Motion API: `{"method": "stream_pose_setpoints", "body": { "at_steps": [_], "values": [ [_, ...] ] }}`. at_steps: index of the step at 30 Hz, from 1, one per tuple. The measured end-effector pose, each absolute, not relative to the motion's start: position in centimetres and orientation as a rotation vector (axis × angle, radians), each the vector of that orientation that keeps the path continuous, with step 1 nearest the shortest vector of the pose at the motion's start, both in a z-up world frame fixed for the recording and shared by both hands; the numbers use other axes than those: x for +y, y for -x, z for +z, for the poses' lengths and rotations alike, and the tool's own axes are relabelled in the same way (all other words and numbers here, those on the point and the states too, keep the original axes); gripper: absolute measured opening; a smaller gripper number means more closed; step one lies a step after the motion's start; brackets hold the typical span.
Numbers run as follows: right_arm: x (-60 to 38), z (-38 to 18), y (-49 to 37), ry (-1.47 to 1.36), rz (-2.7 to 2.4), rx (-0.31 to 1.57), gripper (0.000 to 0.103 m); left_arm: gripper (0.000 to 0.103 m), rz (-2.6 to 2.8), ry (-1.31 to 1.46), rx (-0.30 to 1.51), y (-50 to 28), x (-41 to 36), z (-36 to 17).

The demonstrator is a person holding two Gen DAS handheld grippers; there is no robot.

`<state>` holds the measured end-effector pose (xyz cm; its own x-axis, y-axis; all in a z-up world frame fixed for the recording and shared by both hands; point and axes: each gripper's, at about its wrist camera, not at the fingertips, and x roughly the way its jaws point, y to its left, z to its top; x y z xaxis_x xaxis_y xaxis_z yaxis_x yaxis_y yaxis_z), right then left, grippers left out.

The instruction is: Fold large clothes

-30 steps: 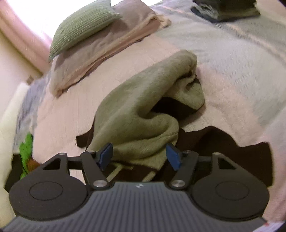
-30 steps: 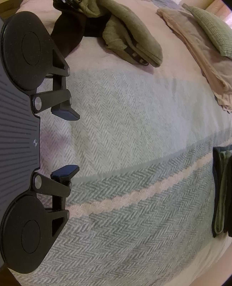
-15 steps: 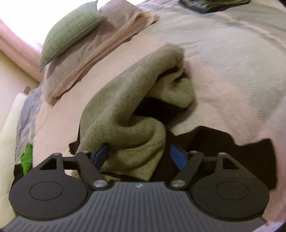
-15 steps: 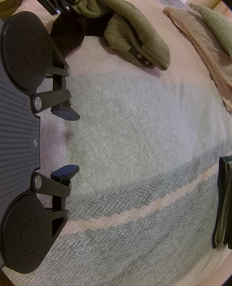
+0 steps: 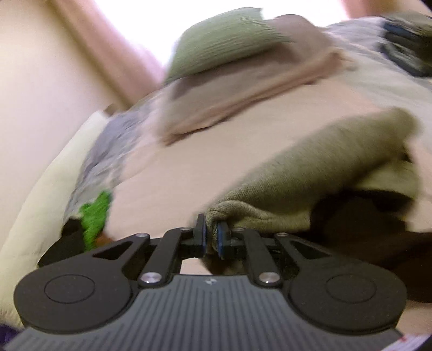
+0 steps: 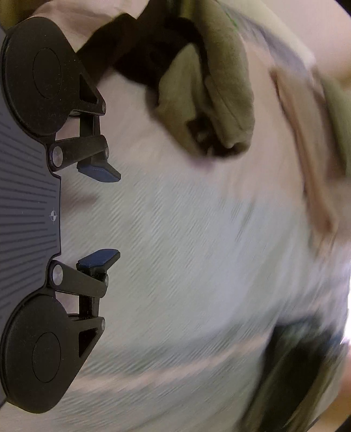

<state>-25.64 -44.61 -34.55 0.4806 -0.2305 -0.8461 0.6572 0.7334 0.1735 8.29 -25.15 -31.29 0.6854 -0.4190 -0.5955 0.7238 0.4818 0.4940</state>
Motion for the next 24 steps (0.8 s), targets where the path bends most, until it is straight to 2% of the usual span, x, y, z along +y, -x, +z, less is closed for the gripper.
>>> {"method": "stream_pose_setpoints", "body": {
  "at_steps": [5,11,18,19,20,24],
  "values": [
    [-45.4,-35.4,19.5,-0.414,-0.432,0.806,0.052,0.008,-0.631,-0.677,0.568,-15.2,-23.1,-31.4],
    [-45.4,-36.9,13.5,-0.377,-0.300,0.713,0.052,0.008,-0.638,-0.652,0.661,-17.3,-21.7,-34.0],
    [-50.9,-43.8,9.2,-0.770,-0.263,0.645,0.050,0.008,-0.653,-0.614,0.713,-18.1,-21.5,-36.2],
    [-51.0,-43.8,9.1,-0.789,-0.235,0.629,0.013,0.008,-0.653,-0.606,0.721,-18.3,-21.6,-36.4],
    [-50.6,-43.0,9.1,-0.762,-0.237,0.602,0.004,0.008,-0.655,-0.598,0.726,-18.3,-21.5,-36.5],
    [-49.4,-37.0,12.7,-0.718,-0.271,0.413,0.003,0.007,-0.657,-0.529,0.690,-18.4,-20.3,-34.4]
  ]
}}
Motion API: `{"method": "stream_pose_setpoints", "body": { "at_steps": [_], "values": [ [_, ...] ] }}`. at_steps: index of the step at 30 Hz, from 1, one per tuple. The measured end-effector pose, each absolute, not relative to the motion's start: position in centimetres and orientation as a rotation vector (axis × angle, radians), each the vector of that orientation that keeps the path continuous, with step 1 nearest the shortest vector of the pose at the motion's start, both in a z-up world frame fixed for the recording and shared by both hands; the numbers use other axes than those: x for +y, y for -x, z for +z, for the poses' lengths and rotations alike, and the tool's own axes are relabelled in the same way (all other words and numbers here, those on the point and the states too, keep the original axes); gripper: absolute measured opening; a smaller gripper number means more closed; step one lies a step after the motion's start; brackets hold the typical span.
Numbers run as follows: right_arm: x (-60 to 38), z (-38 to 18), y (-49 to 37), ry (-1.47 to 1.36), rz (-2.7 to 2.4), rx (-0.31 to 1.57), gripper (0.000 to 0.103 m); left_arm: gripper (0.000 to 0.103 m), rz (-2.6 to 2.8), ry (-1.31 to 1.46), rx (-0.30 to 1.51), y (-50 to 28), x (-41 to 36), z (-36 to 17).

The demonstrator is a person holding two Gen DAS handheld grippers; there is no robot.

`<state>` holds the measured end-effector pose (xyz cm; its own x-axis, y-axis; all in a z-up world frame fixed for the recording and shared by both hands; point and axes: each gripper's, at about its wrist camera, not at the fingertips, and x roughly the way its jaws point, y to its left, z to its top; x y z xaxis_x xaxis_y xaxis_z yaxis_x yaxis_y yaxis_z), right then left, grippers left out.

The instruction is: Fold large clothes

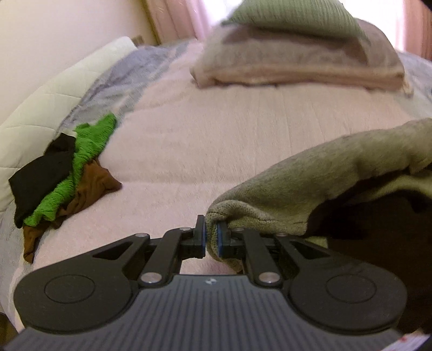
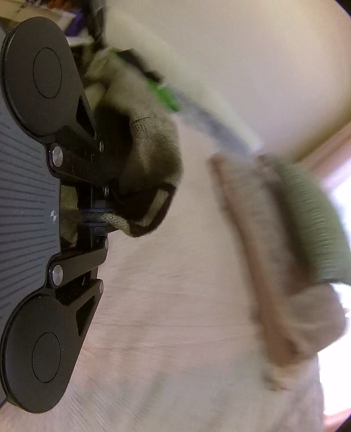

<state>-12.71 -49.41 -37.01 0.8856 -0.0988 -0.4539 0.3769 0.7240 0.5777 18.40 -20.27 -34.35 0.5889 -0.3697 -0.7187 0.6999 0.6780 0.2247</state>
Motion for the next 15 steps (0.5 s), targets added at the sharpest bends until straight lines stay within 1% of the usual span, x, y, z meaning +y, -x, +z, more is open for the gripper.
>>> {"method": "stream_pose_setpoints", "body": {
  "at_steps": [4,9,13,15],
  "values": [
    [-47.2,-29.1,16.6,-0.575,-0.267,0.284,0.003,0.007,-0.656,-0.432,0.639,-17.9,-18.5,-29.8],
    [-43.4,-19.3,21.3,-0.439,-0.263,0.156,0.002,0.007,-0.694,-0.367,0.504,-15.7,-16.6,-22.1],
    [-40.1,-12.1,25.9,-0.263,-0.235,0.152,0.002,0.007,-0.715,-0.338,0.394,-13.1,-13.9,-15.6],
    [-38.4,-9.8,28.4,-0.214,-0.219,0.179,0.003,0.007,-0.730,-0.331,0.347,-11.4,-12.1,-12.5]
  ]
}}
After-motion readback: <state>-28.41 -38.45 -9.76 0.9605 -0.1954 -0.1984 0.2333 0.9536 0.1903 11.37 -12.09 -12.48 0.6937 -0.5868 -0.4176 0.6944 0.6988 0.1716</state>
